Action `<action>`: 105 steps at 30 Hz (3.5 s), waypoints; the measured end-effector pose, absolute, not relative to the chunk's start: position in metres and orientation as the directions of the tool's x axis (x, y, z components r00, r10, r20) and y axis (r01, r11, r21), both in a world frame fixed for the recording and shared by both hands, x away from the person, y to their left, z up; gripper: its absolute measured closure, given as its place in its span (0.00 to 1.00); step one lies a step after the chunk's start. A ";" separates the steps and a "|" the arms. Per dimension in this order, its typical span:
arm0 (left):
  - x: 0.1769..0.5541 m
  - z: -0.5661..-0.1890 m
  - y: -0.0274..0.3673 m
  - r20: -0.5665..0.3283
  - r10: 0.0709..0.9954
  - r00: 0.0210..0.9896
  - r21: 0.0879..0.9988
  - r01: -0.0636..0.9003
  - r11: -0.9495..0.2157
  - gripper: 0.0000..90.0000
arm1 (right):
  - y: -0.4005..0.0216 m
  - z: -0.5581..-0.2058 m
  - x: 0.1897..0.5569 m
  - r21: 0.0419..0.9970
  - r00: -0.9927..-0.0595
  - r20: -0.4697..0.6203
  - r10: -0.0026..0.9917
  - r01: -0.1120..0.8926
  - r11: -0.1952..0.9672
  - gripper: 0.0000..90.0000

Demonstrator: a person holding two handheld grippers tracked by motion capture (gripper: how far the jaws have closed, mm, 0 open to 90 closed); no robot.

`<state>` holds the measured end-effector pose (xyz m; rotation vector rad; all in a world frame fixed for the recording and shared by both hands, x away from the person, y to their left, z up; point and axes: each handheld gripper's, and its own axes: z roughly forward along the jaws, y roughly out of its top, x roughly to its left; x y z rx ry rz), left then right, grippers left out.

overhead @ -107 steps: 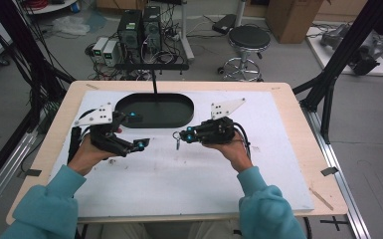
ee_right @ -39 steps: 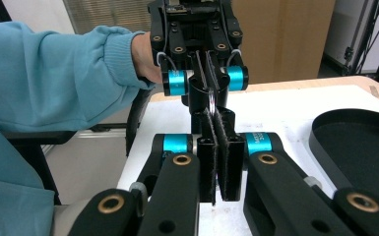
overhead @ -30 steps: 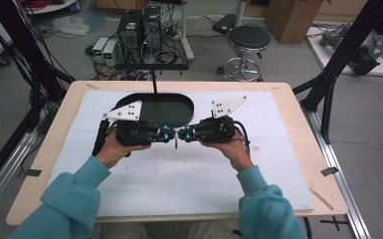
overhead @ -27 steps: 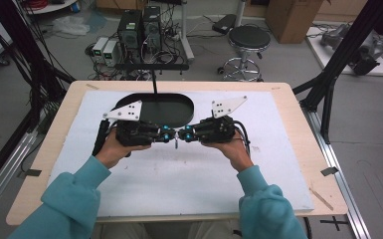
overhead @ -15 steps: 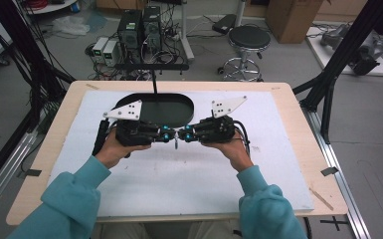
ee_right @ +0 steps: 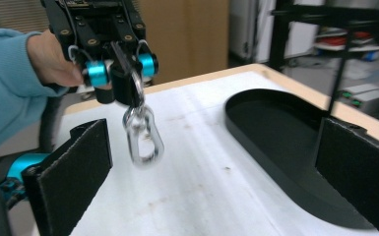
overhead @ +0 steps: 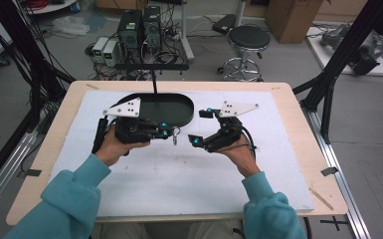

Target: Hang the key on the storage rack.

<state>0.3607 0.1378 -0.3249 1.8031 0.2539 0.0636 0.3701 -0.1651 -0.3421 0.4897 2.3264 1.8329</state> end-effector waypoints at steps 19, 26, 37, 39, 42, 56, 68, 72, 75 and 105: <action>0.410 -0.301 0.156 -0.076 0.276 0.958 0.939 0.161 -0.302 0.98 | -0.281 -0.394 0.304 0.993 -0.715 -0.021 0.699 0.067 0.098 0.01; 0.433 -0.285 0.165 -0.043 0.319 0.947 0.920 0.161 -0.356 0.98 | -0.303 -0.422 0.292 0.995 -0.663 0.012 0.749 0.082 0.057 0.01; 0.460 -0.261 0.173 0.013 0.363 0.932 0.894 0.152 -0.422 0.98 | -0.309 -0.439 0.291 0.996 -0.629 -0.017 0.777 0.057 0.068 0.01; 0.464 -0.259 0.175 0.012 0.373 0.928 0.890 0.160 -0.428 0.98 | -0.311 -0.441 0.290 0.996 -0.624 -0.010 0.781 0.062 0.062 0.01; 0.470 -0.256 0.177 0.023 0.394 0.919 0.879 0.169 -0.446 0.98 | -0.315 -0.444 0.289 0.997 -0.621 0.006 0.783 0.064 0.042 0.01; 0.499 -0.246 0.176 0.056 0.441 0.896 0.836 0.199 -0.511 0.98 | -0.320 -0.449 0.292 0.999 -0.618 0.024 0.786 0.045 0.005 0.01; 0.523 -0.244 0.151 0.077 0.428 0.901 0.787 0.208 -0.580 0.98 | -0.322 -0.455 0.296 0.999 -0.610 0.037 0.791 0.041 -0.015 0.01; 0.528 -0.244 0.146 0.079 0.438 0.895 0.774 0.222 -0.593 0.98 | -0.323 -0.456 0.296 0.999 -0.609 0.041 0.792 0.039 -0.021 0.01; 0.531 -0.245 0.143 0.085 0.446 0.891 0.765 0.229 -0.602 0.98 | -0.323 -0.456 0.295 0.999 -0.609 0.048 0.792 0.042 -0.028 0.01; 0.543 -0.257 0.142 0.096 0.508 0.856 0.718 0.294 -0.631 0.98 | -0.323 -0.457 0.296 0.999 -0.616 0.038 0.786 0.036 -0.020 0.01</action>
